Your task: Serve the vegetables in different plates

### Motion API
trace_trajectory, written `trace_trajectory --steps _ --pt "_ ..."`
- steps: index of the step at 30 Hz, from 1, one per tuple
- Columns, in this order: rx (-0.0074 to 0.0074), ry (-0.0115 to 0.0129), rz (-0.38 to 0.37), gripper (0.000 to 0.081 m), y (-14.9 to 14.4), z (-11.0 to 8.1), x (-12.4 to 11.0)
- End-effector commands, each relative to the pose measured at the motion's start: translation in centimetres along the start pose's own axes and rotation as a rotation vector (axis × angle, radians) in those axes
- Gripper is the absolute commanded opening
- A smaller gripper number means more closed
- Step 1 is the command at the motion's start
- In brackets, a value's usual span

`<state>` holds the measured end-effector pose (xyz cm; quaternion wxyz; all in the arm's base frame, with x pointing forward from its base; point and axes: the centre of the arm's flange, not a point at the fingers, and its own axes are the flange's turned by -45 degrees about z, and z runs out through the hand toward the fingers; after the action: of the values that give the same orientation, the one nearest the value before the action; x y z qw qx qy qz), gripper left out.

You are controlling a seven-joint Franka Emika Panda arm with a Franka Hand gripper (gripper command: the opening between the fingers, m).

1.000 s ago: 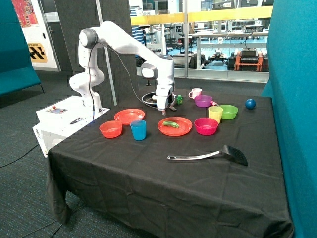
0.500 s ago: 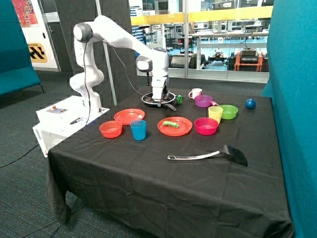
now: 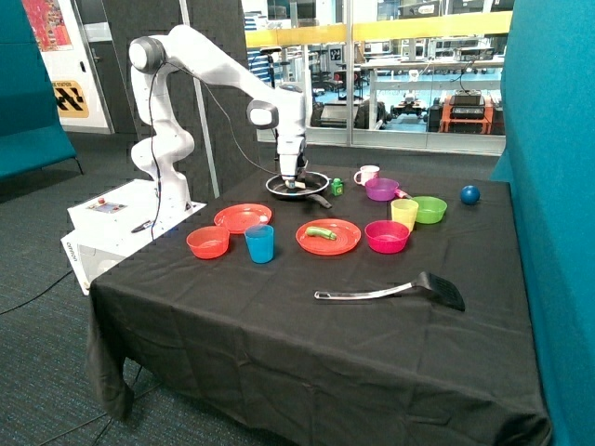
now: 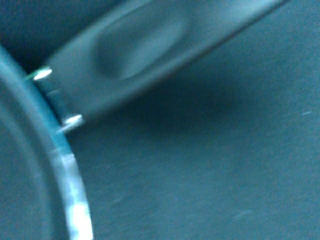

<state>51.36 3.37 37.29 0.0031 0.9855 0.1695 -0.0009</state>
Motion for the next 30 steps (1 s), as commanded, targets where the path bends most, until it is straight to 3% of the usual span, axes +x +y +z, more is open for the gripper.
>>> trace_trajectory --steps 1,13,20,24,30 --pt "0.0057 0.0030 -0.049 0.0544 -5.3 -0.3 -1.1" --pt "0.0056 0.0032 -0.110 0.0616 -11.7 0.0 -1.4" --pt "0.0057 0.0030 -0.050 0.0704 -14.1 0.9 -1.6" --pt "0.0057 0.0029 -0.011 0.0720 -15.2 1.8 -1.9" --pt "0.0057 0.0029 -0.011 0.0722 -17.1 2.8 -2.2"
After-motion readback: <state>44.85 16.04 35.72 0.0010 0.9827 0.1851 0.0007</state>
